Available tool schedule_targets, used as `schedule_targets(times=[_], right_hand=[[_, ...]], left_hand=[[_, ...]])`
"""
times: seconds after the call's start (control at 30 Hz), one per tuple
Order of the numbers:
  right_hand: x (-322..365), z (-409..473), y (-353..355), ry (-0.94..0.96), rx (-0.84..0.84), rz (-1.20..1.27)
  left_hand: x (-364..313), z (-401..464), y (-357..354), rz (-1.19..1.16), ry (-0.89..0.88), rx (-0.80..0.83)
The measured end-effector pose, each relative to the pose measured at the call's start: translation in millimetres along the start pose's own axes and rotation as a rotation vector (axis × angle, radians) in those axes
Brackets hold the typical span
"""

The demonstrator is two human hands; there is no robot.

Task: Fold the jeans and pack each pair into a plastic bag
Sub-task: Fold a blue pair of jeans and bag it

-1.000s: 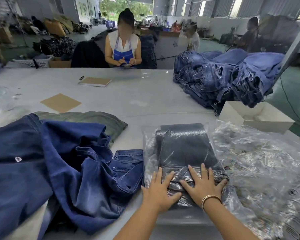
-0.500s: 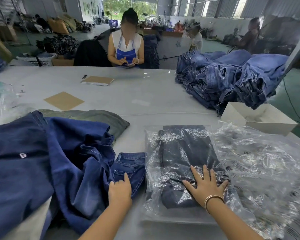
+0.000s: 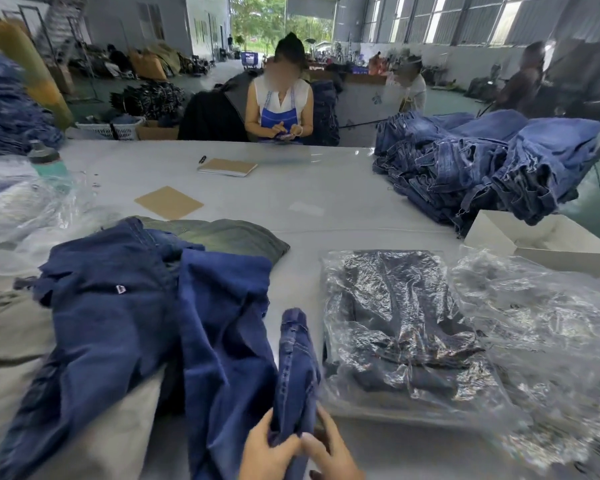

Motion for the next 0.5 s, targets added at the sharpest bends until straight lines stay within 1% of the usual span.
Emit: schedule_targets(times=[0.03, 0.07, 0.1, 0.13, 0.2, 0.23, 0.27, 0.33, 0.37, 0.4, 0.43, 0.47, 0.5], right_hand=[[1.7, -0.8, -4.9, -0.056, -0.006, 0.226], [8.1, -3.1, -5.6, -0.063, -0.048, 0.388], [12.5, -4.5, 0.0, -0.056, -0.131, 0.409], [19.0, -6.6, 6.5, -0.04, -0.224, 0.358], [28.9, -10.8, 24.7, -0.035, -0.381, 0.347], [34.4, -10.4, 33.0, -0.014, -0.434, 0.396], [42.0, -12.4, 37.9, 0.029, -0.434, 0.488], [58.1, -18.0, 49.1, 0.116, -0.35, 0.658], [66.5, -21.3, 57.7, 0.155, -0.276, 0.733], [79.2, -28.9, 62.0, 0.2, -0.16, 0.798], [92.6, -36.2, 69.4, 0.259, -0.022, 0.888], [106.0, -42.9, 82.2, 0.366, 0.02, 0.946], [111.8, -48.3, 100.0, 0.421, -0.033, 0.981]], left_hand=[[1.6, -11.9, -15.9, 0.123, -0.04, 0.01], [-0.8, -22.9, -23.0, 0.191, -0.103, -0.104], [-12.5, -36.3, -23.6, 0.232, -0.174, -0.19], [-22.2, -45.3, -25.7, 0.269, -0.241, -0.161], [-36.7, -46.9, -33.4, 0.264, -0.322, 0.034], [-49.4, -50.5, -30.2, 0.255, -0.389, 0.113], [-63.3, -56.0, -20.1, 0.222, -0.477, 0.102], [-85.9, -63.8, -1.7, 0.138, -0.654, -0.129], [-90.8, -66.8, 8.0, 0.125, -0.716, -0.28], [-90.8, -67.0, 18.6, 0.138, -0.727, -0.429], [-83.9, -60.9, 31.8, 0.146, -0.672, -0.56], [-71.9, -50.6, 46.7, 0.148, -0.554, -0.663], [-57.5, -38.8, 60.3, 0.152, -0.385, -0.732]])
Point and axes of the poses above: each hand's wrist, its own z-axis towards the middle knuckle, its own y-axis out of the back of the hand, x = y × z, the point moved 5 cm from there along z, towards the middle knuckle, and after that the axes turned 1 degree about -y, right-handed, at the moved point
